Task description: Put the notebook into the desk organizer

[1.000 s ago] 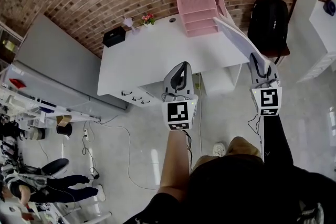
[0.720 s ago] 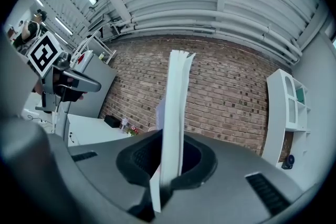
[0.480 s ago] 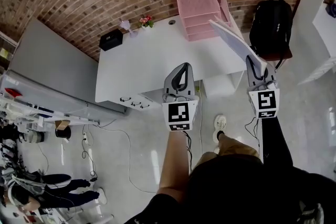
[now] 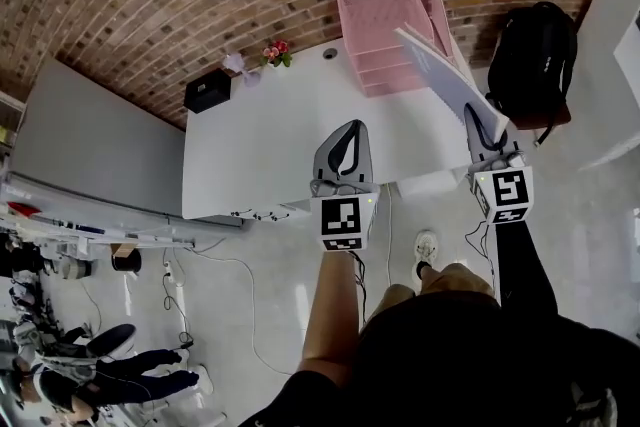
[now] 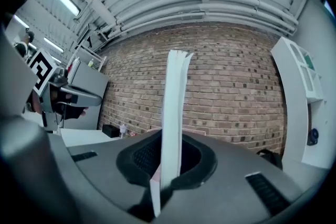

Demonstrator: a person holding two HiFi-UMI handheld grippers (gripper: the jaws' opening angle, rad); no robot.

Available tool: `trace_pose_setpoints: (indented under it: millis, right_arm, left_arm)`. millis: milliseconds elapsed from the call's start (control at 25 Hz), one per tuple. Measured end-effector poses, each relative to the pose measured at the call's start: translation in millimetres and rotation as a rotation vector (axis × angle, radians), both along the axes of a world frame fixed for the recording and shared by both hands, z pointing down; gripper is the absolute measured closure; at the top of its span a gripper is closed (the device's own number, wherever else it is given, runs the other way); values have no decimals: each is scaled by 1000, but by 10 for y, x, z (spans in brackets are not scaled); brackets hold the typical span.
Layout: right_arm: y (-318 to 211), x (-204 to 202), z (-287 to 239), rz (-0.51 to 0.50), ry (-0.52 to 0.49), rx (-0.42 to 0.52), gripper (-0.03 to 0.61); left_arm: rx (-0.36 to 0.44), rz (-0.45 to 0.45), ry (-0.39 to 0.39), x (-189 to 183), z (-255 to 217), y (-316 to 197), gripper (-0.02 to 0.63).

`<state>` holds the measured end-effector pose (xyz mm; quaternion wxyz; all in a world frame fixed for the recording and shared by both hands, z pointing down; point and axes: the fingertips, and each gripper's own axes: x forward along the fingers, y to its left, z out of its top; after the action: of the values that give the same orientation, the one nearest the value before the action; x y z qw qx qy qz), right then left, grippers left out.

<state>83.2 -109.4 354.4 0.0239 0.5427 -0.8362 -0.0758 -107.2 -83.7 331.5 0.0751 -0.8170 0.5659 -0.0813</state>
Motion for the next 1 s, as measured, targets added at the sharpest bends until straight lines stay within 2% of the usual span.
trace_pose_setpoints:
  millis: [240,400,680,840,1000]
  right_arm:
    - [-493,-102,174,-52,-163,-76,535]
    - [-619,-175,343,-91,-294,-146,535]
    - [-643,-184,627,-148,-623,-305,535]
    - [-602,-193,771,-171,-854,-379,535]
    - [-584,-243,875,-191,-1041,-404,535]
  left_arm:
    - [-19,7,15,-33,115,-527,598]
    - [-45,20,43,2,223,-734,598]
    - [-78,60,60,8,304,-934,597]
    - [-92,101,61,4,373,-1013,598]
    - [-111,149,67,1,441,-1130,597]
